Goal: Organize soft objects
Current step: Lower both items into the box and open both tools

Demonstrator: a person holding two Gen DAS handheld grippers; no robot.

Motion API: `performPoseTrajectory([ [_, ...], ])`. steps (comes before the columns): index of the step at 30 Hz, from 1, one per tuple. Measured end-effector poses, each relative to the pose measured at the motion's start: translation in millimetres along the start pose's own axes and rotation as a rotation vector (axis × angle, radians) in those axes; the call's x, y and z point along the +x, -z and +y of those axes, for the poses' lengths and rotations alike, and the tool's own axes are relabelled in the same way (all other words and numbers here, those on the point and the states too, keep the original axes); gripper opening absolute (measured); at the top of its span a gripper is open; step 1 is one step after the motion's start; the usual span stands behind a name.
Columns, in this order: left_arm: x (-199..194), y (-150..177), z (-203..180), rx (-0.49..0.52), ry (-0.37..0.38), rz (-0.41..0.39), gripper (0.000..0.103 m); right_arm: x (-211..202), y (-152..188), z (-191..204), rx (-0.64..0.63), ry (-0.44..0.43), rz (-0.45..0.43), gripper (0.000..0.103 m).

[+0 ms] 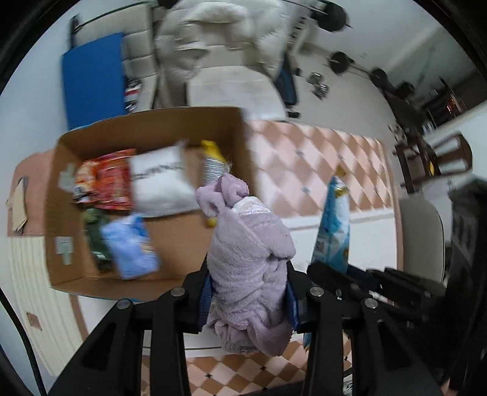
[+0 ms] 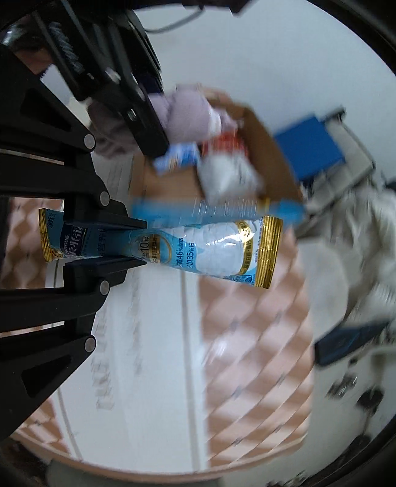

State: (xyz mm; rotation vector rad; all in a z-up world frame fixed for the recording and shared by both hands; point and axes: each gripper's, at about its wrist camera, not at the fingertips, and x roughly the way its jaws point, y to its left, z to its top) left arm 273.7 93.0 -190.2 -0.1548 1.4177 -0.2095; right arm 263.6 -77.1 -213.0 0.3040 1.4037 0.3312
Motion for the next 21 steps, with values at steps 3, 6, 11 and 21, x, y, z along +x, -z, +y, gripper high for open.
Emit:
performPoseTrajectory([
  [3, 15, -21, 47, -0.093, 0.030, 0.036, 0.036, 21, -16, 46, -0.028, 0.005, -0.003, 0.016],
  [6, 42, -37, 83, -0.177, 0.105, 0.104, 0.036, 52, -33, 77, -0.063, 0.066, -0.013, 0.016],
  [11, 89, -47, 114, -0.283, 0.220, 0.217, 0.037, 114, -43, 81, -0.096, 0.160, 0.025, 0.016],
  [21, 138, -33, 127, -0.378, 0.360, 0.385, 0.039, 170, -41, 66, -0.087, 0.231, 0.147, 0.020],
])
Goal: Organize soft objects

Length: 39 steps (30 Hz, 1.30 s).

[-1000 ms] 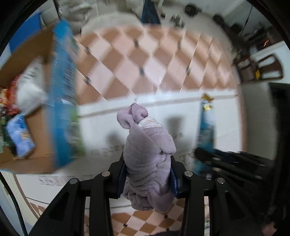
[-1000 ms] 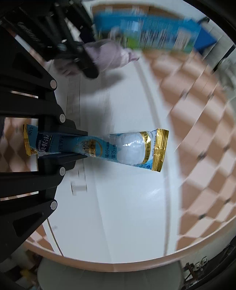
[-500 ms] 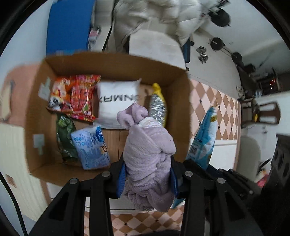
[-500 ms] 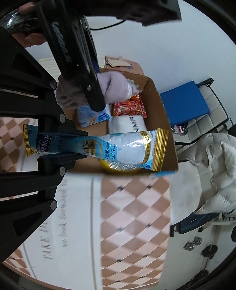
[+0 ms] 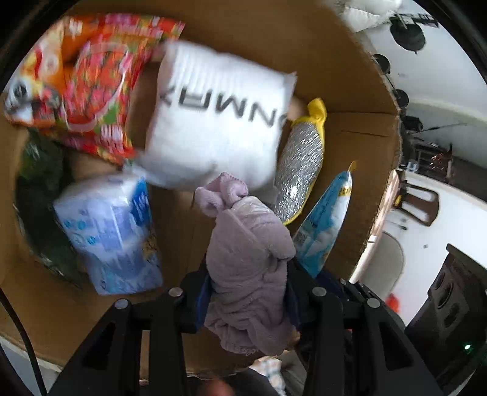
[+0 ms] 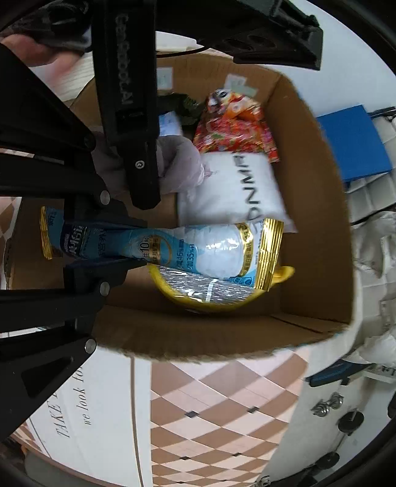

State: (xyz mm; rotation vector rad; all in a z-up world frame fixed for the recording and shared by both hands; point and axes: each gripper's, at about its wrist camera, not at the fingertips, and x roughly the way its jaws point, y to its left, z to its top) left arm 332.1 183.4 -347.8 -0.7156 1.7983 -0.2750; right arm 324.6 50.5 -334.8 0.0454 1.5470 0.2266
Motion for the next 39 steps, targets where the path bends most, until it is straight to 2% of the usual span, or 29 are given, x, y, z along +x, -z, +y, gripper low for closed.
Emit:
performPoseTrajectory([
  [2, 0, 3, 2, 0.011, -0.013, -0.002, 0.045, 3, 1, 3, -0.022, 0.038, 0.005, 0.026],
  [4, -5, 8, 0, 0.045, -0.050, -0.020, 0.065, 1, 2, 4, -0.026, 0.045, 0.008, 0.034],
  [6, -13, 13, 1, 0.058, -0.069, -0.044, 0.076, -4, 3, 5, -0.032, 0.070, -0.002, 0.050],
  [7, -16, 15, 2, 0.057, -0.072, -0.053, 0.082, -7, 3, 3, -0.026, 0.075, -0.010, 0.054],
  [8, -22, 18, 3, 0.058, -0.075, -0.065, 0.084, -9, 2, 2, -0.019, 0.072, -0.014, 0.064],
  [10, -36, 26, 3, 0.068, -0.100, -0.106, 0.088, -17, 3, -3, -0.005, 0.031, -0.013, 0.069],
  [12, -47, 31, 3, 0.078, -0.120, -0.143, 0.089, -27, 6, -3, -0.011, 0.046, -0.025, 0.082],
  [14, -63, 40, -1, 0.094, -0.154, -0.202, 0.093, -37, 11, -1, -0.025, 0.055, -0.041, 0.084],
  [15, -72, 46, -3, 0.108, -0.180, -0.235, 0.099, -45, 15, 1, -0.035, 0.076, -0.057, 0.087],
  [19, -100, 76, -6, 0.162, -0.300, -0.370, 0.100, -65, 28, 6, -0.054, 0.113, -0.097, 0.088],
  [20, -101, 69, -6, 0.169, -0.325, -0.393, 0.100, -72, 31, 7, -0.056, 0.118, -0.104, 0.092],
  [21, -104, 77, -7, 0.180, -0.364, -0.426, 0.100, -76, 36, 7, -0.055, 0.126, -0.116, 0.097],
  [26, -103, 100, -6, 0.207, -0.542, -0.528, 0.100, -79, 57, 4, -0.024, 0.122, -0.131, 0.098],
  [32, -102, 112, -2, 0.207, -0.593, -0.572, 0.100, -72, 74, 2, 0.004, 0.150, -0.145, 0.099],
  [39, -105, 122, -5, 0.214, -0.596, -0.585, 0.100, -76, 82, -3, 0.018, 0.165, -0.157, 0.099],
])
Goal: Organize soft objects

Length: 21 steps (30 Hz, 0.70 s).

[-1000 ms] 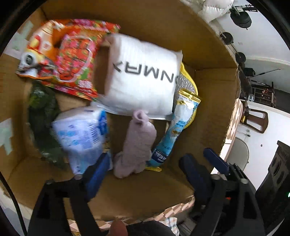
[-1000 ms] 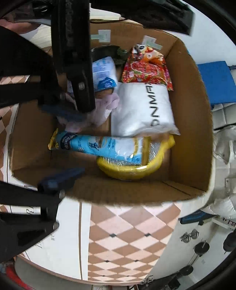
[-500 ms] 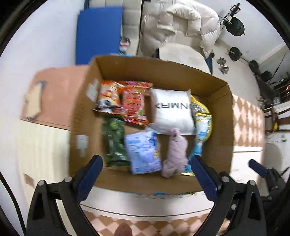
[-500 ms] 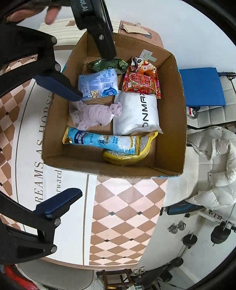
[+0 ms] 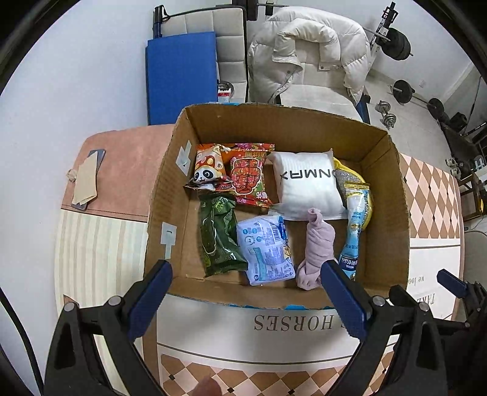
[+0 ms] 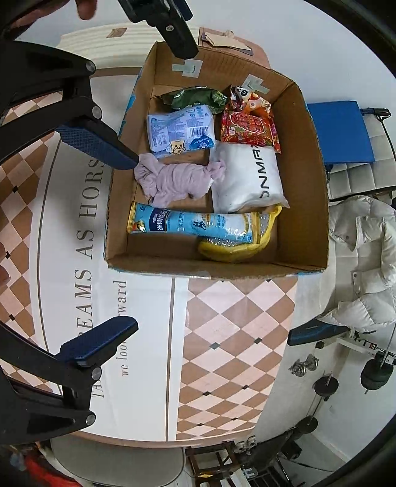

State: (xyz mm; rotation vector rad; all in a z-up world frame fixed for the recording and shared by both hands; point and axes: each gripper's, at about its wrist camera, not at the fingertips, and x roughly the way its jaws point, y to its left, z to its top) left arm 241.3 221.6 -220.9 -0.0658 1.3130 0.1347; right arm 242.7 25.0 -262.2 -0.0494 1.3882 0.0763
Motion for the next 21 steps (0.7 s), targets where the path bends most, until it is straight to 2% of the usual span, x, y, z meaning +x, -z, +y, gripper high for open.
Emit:
performPoseTrajectory([
  [6, -48, 21, -13, 0.022, -0.043, -0.104, 0.100, -43, 16, -11, 0.011, -0.022, -0.076, 0.099],
  [14, -141, 68, -24, 0.029, 0.014, -0.229, 0.100, -148, 63, -31, 0.023, -0.023, -0.231, 0.099],
  [21, -197, 95, -23, 0.040, 0.029, -0.281, 0.100, -230, 98, -32, 0.016, -0.021, -0.336, 0.099],
])
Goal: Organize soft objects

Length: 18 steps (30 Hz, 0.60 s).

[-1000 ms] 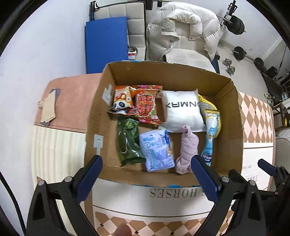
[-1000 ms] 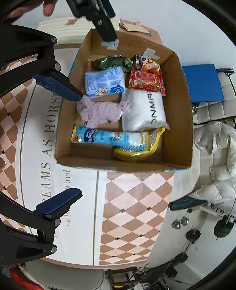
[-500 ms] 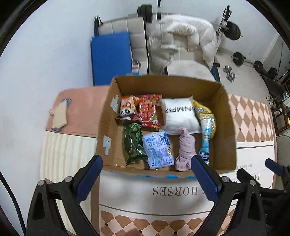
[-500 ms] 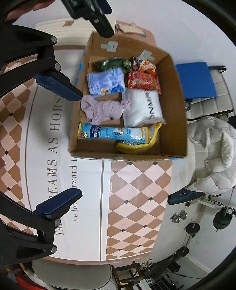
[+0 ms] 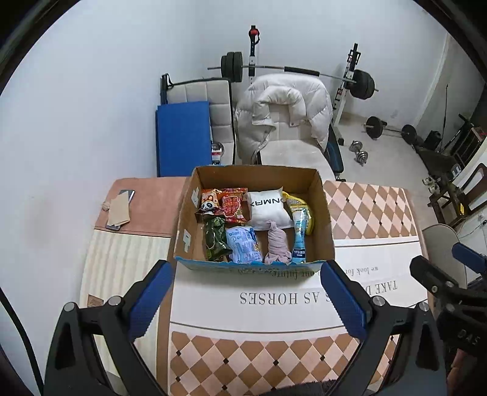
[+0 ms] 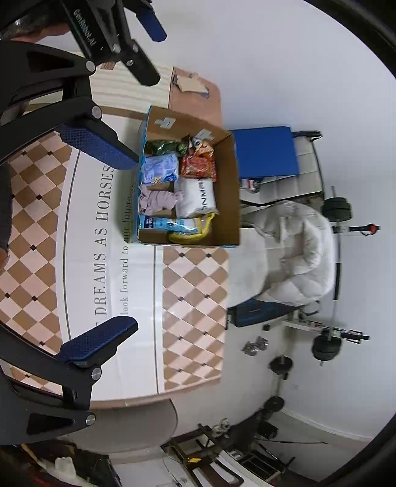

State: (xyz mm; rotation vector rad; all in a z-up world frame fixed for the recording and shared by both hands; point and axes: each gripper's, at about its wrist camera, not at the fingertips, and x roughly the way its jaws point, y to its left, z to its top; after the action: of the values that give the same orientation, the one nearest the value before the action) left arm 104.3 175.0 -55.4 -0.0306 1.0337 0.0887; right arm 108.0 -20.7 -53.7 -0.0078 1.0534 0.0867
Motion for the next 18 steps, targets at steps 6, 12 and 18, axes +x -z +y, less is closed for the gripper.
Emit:
performPoseTrajectory([
  [6, -34, 3, 6, -0.021, 0.001, -0.035, 0.100, -51, 11, 9, -0.042, -0.022, -0.053, 0.099],
  [12, -61, 6, 10, -0.027, -0.025, -0.084, 0.100, -84, 12, 7, -0.052, -0.006, -0.103, 0.099],
  [18, -75, 8, 12, -0.032, -0.037, -0.110, 0.100, -98, 12, 4, -0.050, -0.008, -0.127, 0.099],
])
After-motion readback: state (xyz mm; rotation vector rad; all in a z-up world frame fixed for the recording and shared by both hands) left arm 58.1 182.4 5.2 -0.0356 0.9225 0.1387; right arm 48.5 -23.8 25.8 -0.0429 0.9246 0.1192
